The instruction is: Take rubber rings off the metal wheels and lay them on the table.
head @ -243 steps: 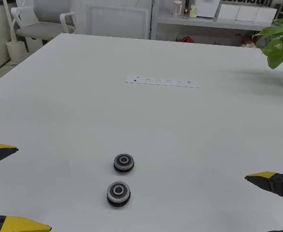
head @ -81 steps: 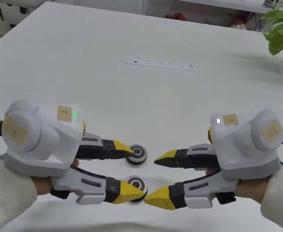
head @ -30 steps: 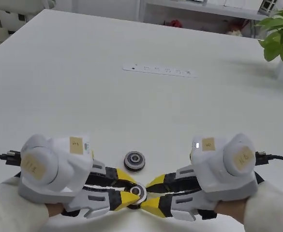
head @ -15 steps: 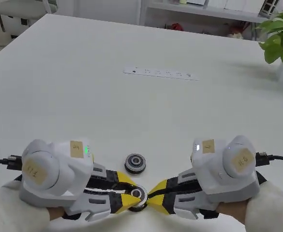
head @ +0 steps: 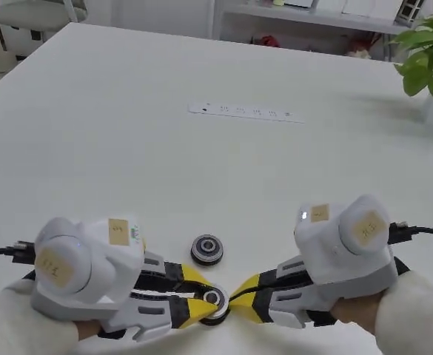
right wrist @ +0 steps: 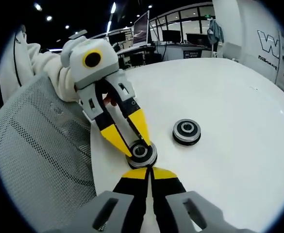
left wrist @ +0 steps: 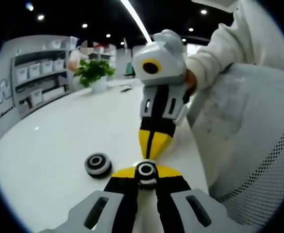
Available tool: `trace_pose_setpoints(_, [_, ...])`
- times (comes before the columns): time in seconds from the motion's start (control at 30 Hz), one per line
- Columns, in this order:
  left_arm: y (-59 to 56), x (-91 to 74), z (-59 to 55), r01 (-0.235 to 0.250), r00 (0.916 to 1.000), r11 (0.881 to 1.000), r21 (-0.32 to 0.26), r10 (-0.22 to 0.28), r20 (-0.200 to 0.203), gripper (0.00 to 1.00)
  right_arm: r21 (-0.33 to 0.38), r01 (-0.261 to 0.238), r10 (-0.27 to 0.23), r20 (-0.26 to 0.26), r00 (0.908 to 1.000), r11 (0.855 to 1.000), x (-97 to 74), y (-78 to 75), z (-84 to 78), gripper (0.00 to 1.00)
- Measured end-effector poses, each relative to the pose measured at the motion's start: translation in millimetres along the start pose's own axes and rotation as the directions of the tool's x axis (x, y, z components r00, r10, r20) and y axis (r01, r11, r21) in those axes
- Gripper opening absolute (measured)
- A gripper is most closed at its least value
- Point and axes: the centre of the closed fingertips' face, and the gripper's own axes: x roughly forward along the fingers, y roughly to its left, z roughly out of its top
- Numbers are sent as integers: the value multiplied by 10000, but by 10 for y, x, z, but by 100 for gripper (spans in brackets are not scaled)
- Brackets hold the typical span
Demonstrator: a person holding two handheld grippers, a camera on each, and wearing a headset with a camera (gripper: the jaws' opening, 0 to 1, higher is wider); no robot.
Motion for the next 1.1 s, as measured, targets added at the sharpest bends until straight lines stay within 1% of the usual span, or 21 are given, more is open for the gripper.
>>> trace_pose_setpoints(0.03, [-1,1,1,6,10000,10000,16,-6,-2,14,103,-51,51,50,10000,9999,-1,1,1,0])
trace_pose_setpoints(0.1, [0,2,1,16,10000,10000,10,-16,20,14,550,-163,155,151,9998,9984,-2,1,-1,0])
trace_pose_setpoints(0.13, [-2,4,1,25,10000,10000,13,-25,33,14,502,-170,163,147,9998,9986,-5,-11,-2,0])
trace_pose_setpoints(0.23, [-8,8,5,76,9999,10000,27,-76,97,14,287,-223,220,110,9997,9993,-9,16,-2,0])
trace_pose_setpoints(0.27, [-8,9,5,76,9999,10000,33,-76,102,14,368,-201,198,92,9998,9991,-10,16,-3,0])
trace_pose_setpoints(0.33, [-11,11,6,93,9999,9999,54,-94,109,14,593,-196,192,76,9998,9980,-18,7,2,0])
trace_pose_setpoints(0.4, [-10,15,8,91,9999,9999,84,-92,112,14,1122,-189,179,107,9998,9935,-30,-1,0,0])
trace_pose_setpoints(0.47, [-8,22,11,104,9999,9999,97,-105,118,14,1403,-220,200,154,9997,9899,-37,-11,-3,0])
trace_pose_setpoints(0.7, [10,45,21,103,9999,9999,135,-105,121,14,1771,-145,95,291,9995,9841,-66,-42,9,0])
trace_pose_setpoints(0.8, [10,53,22,109,9999,9998,166,-111,91,14,2124,-176,102,358,9993,9770,-74,-51,1,0])
trace_pose_setpoints(0.87, [10,55,22,101,9999,9998,178,-102,80,14,2527,-255,146,447,9989,9672,-77,-57,0,0])
trace_pose_setpoints(0.93, [9,55,21,90,9999,9998,167,-92,82,14,2980,-374,215,564,9982,9538,-83,-55,5,0])
trace_pose_setpoints(1.0, [8,54,21,76,9999,9998,159,-78,89,14,3213,-479,268,696,9972,9458,-93,-49,31,0])
trace_pose_setpoints(1.1, [5,55,23,41,9999,9998,170,-43,97,14,3311,-454,249,657,9975,9425,-92,-48,42,0])
